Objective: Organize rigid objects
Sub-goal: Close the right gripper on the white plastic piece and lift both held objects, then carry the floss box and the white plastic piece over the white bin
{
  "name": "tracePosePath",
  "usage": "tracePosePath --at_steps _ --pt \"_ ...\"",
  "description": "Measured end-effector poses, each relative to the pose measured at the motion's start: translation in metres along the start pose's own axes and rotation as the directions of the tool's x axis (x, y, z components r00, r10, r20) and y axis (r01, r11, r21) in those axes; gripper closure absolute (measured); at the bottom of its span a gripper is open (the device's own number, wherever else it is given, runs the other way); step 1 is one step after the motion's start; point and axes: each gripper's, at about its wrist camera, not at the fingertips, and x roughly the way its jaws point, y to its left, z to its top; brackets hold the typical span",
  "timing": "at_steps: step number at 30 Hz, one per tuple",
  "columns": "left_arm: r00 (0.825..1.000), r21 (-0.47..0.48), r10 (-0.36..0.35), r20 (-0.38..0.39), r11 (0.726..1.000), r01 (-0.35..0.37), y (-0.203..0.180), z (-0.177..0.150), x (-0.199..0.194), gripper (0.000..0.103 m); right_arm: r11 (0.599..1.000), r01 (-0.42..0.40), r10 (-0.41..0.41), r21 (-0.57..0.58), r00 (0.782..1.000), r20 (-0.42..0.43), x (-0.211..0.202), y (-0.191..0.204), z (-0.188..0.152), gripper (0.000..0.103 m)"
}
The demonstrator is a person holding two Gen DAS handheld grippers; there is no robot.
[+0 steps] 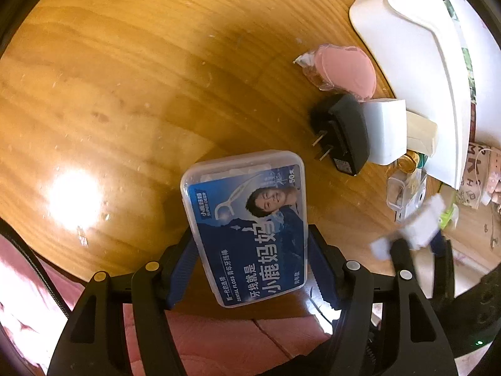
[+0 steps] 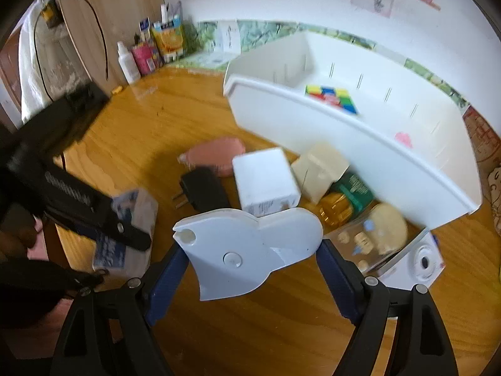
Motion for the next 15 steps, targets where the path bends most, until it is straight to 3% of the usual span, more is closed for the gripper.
tracePosePath --at_steps 15 --pt "0.987 0.016 0.069 0.146 0.997 -0.073 -0.016 -0.013 -0.066 0.034 0.998 -0.052 0.047 0.020 0.979 0.199 -0.055 -0.021 0.033 0.019"
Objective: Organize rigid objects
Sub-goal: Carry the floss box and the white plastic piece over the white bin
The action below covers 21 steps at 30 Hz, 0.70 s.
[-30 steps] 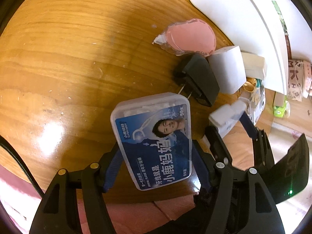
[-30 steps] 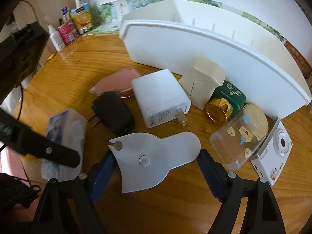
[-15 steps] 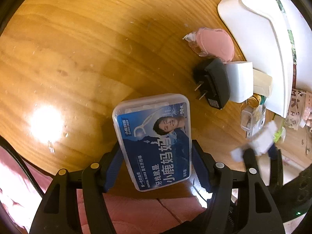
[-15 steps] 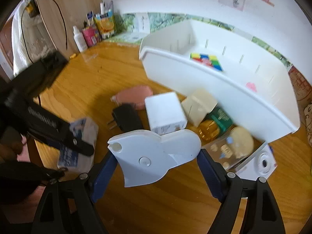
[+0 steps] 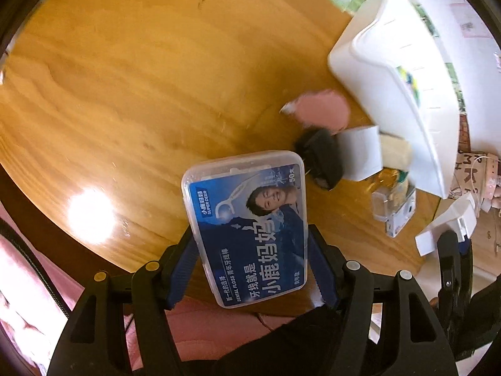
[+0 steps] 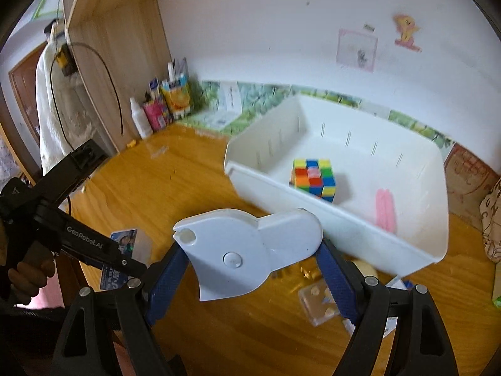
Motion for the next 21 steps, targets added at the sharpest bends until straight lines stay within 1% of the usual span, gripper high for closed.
tracePosePath --at_steps 4,7,10,13,16,21 --pt "0.998 0.055 -0.012 0.055 0.998 0.009 -0.006 0.009 -0.033 0.034 1.000 0.019 -0.020 0.017 0.998 0.053 -0.009 -0.005 0.009 0.019" --pt "0.994 0.092 -0.031 0.103 0.996 0.021 -0.020 0.017 -0.056 0.034 0.999 0.031 -0.034 0.039 0.997 0.075 -0.014 -0.012 0.014 0.019" --pt "0.990 0.120 -0.038 0.135 0.993 0.021 -0.031 0.027 -0.069 0.034 0.998 0.038 -0.043 0.058 0.995 0.095 -0.015 -0.021 0.019 0.019" --pt "0.985 0.141 -0.055 0.164 0.990 0.032 -0.044 0.038 -0.078 0.034 0.996 0.053 -0.061 0.075 0.993 0.104 -0.013 -0.027 0.022 0.019" --pt "0.978 0.162 -0.074 0.196 0.986 0.042 -0.066 0.049 -0.082 0.034 0.994 0.067 -0.076 0.082 0.990 0.117 -0.014 -0.033 0.027 0.019" --pt "0.972 0.189 -0.092 0.215 0.981 0.051 -0.088 0.066 -0.084 0.034 0.991 0.102 -0.114 0.087 0.983 0.147 -0.016 -0.044 0.038 0.019"
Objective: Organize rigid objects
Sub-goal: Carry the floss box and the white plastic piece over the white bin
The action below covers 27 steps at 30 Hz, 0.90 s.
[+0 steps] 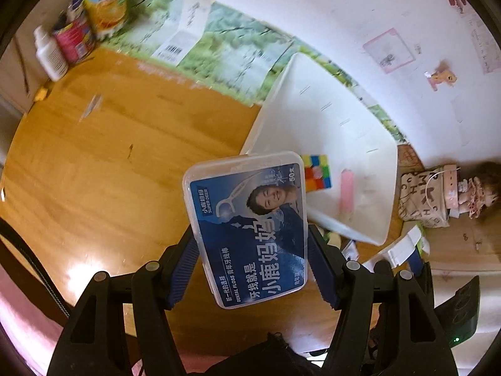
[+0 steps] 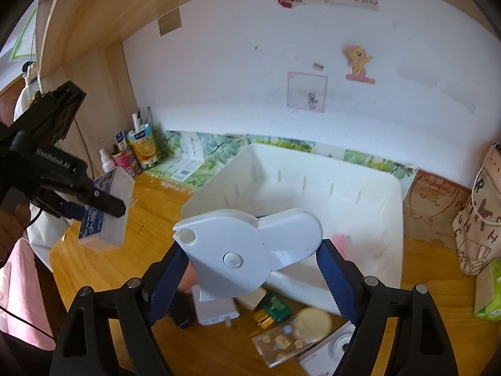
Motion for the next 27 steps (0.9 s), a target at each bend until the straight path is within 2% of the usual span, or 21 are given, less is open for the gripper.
tracePosePath --at_steps 10,16,21,27 --pt "1.000 0.053 0.014 0.021 0.998 -0.015 -0.032 0.044 0.014 0.034 0.999 0.040 -0.041 0.025 0.998 0.051 0.017 -0.015 0.025 0.019" --pt "1.000 0.088 0.008 0.027 0.996 -0.010 -0.049 0.066 0.030 0.034 0.998 0.045 -0.046 0.048 0.999 0.025 0.040 -0.024 0.026 0.019" --pt "1.000 0.129 0.014 -0.007 0.992 -0.013 -0.065 0.081 0.053 0.033 0.995 0.068 -0.068 0.074 0.998 -0.006 0.058 -0.032 0.021 0.019" --pt "0.999 0.175 0.005 -0.045 0.984 0.003 -0.081 0.085 0.076 0.033 0.990 0.084 -0.081 0.113 0.996 -0.036 0.071 -0.041 0.017 0.019"
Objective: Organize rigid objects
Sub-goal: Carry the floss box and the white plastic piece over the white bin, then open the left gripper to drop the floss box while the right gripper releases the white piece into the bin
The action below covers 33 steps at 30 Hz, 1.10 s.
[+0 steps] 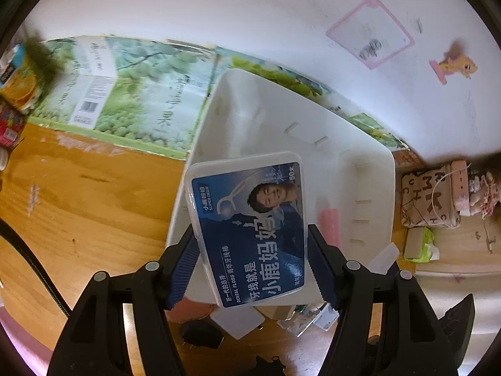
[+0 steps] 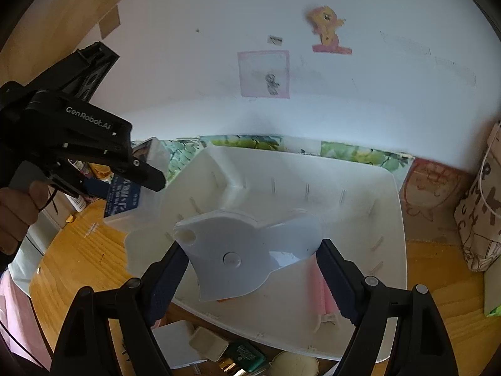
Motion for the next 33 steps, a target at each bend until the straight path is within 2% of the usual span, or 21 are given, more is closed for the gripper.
tracePosePath --at_steps 6,14,16,19,33 --pt "0.999 -0.005 -0.049 -0.019 0.999 0.049 -0.001 0.001 0.008 0.033 1.000 0.013 -0.012 0.017 1.000 -0.027 0.008 -0.003 -0.001 0.019" --pt "0.997 -0.016 -0.075 0.023 0.997 0.075 0.002 0.003 0.000 0.033 0.999 0.014 -0.011 0.041 0.997 -0.070 0.016 -0.003 -0.001 0.018" --pt "0.996 -0.021 -0.084 0.039 0.996 0.085 0.002 0.003 -0.003 0.032 0.999 0.013 -0.009 0.047 0.997 -0.082 0.017 -0.004 -0.001 0.018" --pt "0.991 -0.017 -0.104 0.083 0.994 0.106 0.002 0.002 -0.012 0.022 0.998 0.015 -0.010 0.054 0.996 -0.089 0.017 -0.004 -0.001 0.018" --pt "0.971 0.006 -0.140 0.194 0.990 0.141 -0.001 -0.014 -0.047 0.020 0.995 0.042 -0.034 0.088 0.996 -0.088 0.010 -0.012 -0.002 0.015"
